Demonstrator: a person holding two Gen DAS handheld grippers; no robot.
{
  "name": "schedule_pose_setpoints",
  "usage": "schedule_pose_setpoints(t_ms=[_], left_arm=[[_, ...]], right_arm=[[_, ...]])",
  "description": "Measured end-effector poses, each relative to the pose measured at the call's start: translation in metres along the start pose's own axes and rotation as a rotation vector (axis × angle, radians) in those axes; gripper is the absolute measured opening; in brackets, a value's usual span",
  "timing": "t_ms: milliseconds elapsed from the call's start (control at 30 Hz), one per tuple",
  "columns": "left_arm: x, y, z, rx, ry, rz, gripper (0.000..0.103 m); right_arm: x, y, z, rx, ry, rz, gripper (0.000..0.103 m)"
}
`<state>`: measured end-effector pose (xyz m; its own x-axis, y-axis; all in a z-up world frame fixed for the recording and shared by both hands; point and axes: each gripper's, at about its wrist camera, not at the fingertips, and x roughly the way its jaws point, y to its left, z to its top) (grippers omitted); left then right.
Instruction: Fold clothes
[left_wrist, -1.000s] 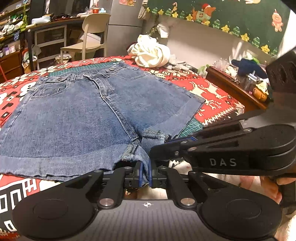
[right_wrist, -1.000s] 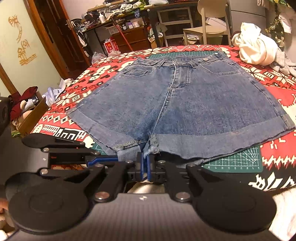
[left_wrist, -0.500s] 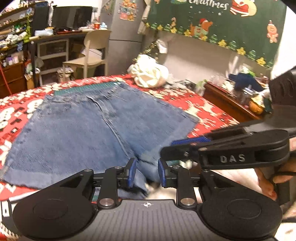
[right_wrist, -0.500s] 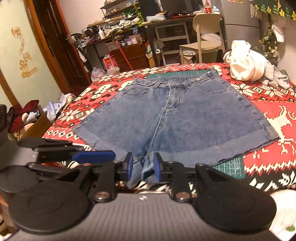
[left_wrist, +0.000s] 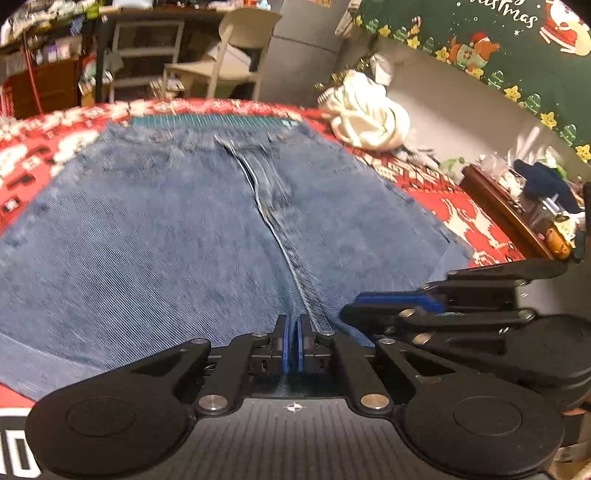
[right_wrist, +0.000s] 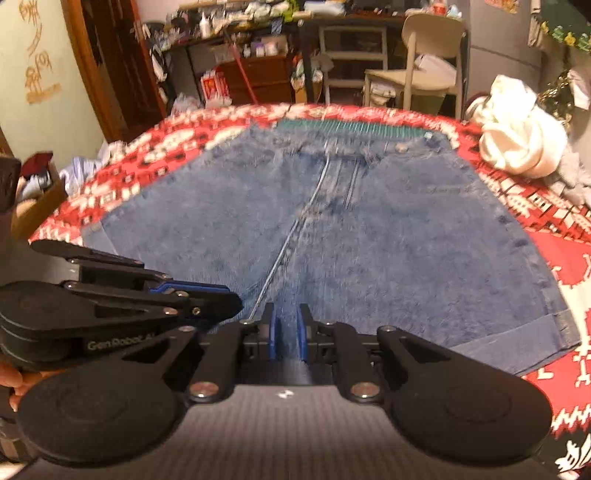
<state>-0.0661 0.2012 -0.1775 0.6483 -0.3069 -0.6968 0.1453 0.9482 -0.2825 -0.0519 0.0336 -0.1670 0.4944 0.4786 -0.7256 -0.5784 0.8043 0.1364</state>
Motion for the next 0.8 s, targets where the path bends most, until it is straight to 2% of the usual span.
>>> schedule_pose_setpoints(t_ms=[167, 367, 467, 567, 600, 667, 800], left_arm=[[-0.001, -0.002, -0.004, -0.013, 0.002, -0.01, 0.003], [-0.01, 0.005, -0.001, -0.061, 0.014, -0.041, 0.003], [-0.015, 0.011, 0.007, -0.086, -0.01, -0.043, 0.003], [-0.012, 0.015, 0.022, -0.066, -0.041, -0.014, 0.003], [-0.01, 0.016, 0.028, -0.053, -0.05, -0.002, 0.003], [0.005, 0.021, 0.039, -0.045, -0.04, 0.024, 0.003], [0.033, 0.026, 0.051, -0.085, 0.009, 0.009, 0.004]], right_arm=[[0.004, 0.004, -0.019, -0.011, 0.0, -0.002, 0.013], [-0.002, -0.005, -0.021, 0.027, 0.016, 0.03, 0.013], [-0.004, -0.014, -0.012, 0.064, -0.017, 0.04, 0.015], [-0.005, -0.021, 0.001, 0.07, -0.064, 0.026, 0.026], [-0.001, -0.023, 0.006, 0.063, -0.068, 0.019, 0.026], [0.008, -0.028, 0.018, 0.048, -0.068, 0.006, 0.026], [0.03, -0.032, 0.037, 0.009, -0.071, -0.009, 0.03]])
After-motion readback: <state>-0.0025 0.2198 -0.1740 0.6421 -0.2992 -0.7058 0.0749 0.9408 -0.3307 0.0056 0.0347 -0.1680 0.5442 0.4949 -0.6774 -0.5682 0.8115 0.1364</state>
